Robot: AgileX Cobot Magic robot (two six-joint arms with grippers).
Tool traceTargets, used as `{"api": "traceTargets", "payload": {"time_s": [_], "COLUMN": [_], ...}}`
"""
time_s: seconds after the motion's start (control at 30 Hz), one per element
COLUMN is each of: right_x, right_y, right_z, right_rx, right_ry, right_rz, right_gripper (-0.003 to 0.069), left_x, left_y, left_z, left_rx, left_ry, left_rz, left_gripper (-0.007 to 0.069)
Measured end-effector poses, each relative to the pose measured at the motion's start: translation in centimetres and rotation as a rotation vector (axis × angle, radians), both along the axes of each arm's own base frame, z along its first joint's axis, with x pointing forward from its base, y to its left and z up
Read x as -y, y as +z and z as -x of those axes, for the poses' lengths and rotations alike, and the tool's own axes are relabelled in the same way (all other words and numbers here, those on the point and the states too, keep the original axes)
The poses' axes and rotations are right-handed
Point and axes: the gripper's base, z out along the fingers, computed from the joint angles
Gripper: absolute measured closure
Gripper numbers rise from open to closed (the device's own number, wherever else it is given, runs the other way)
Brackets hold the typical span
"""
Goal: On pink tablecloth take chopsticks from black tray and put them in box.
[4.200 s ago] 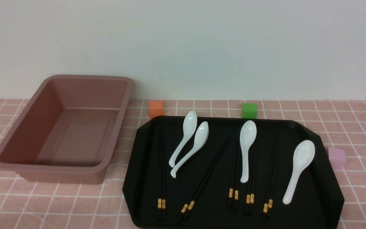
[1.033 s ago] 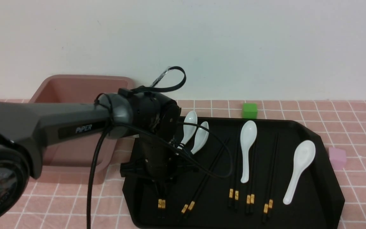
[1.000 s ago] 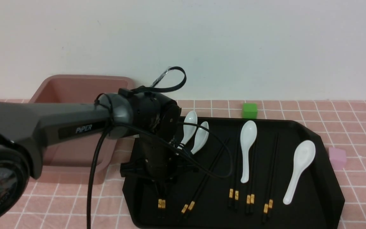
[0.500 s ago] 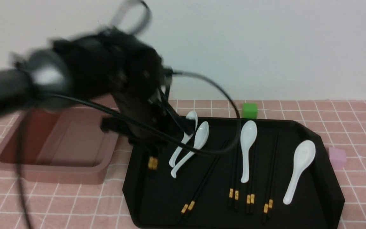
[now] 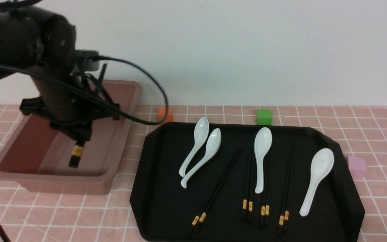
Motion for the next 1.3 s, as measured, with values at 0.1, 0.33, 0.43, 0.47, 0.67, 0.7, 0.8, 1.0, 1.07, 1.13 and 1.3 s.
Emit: {"api": "traceTargets", "payload": {"time_s": [0.1,0.33,0.43,0.47,0.67,0.7,0.8,1.0,1.07,1.13,1.3], "right_x": [0.0,0.0,0.0,0.0,0.0,0.0,0.0,0.0,0.0,0.0,0.0], "right_y": [0.0,0.0,0.0,0.0,0.0,0.0,0.0,0.0,0.0,0.0,0.0], "right_z": [0.0,0.0,0.0,0.0,0.0,0.0,0.0,0.0,0.0,0.0,0.0], "right_rx": [0.000,0.000,0.000,0.000,0.000,0.000,0.000,0.000,0.000,0.000,0.000], "right_ry": [0.000,0.000,0.000,0.000,0.000,0.000,0.000,0.000,0.000,0.000,0.000], "right_rz": [0.000,0.000,0.000,0.000,0.000,0.000,0.000,0.000,0.000,0.000,0.000], "right_gripper": [0.0419,0.0419,0.0419,0.0419,0.0419,0.0419,0.0419,0.0419,0.0419,0.0419,0.0419], "left_x": [-1.3,-2.1,-2.1,-2.0,-2.1,-2.1,-2.1,-2.1,-2.0,-2.1,-3.1], "left_y": [-1.8,-3.6,-3.6,-3.6,-3.6,-3.6,-3.5,1.1,3.0,7.5,12.6], "left_z": [-1.1,-2.1,-2.2,-2.3,-2.3,-2.3,-2.2,-0.2,0.8,3.8,11.7], "left_rx": [-0.029,-0.051,-0.040,-0.036,-0.029,-0.028,-0.031,0.055,0.098,0.218,0.469], "left_ry": [0.021,0.033,0.030,0.029,0.060,0.072,0.085,0.083,0.079,0.050,-0.011], "left_rz": [-0.017,-0.033,-0.032,-0.031,-0.020,-0.015,-0.016,0.053,0.091,0.164,0.257], "left_gripper": [0.0504,0.0504,0.0497,0.0490,0.0403,0.0380,0.0319,0.0291,0.0309,0.0385,0.0573]}}
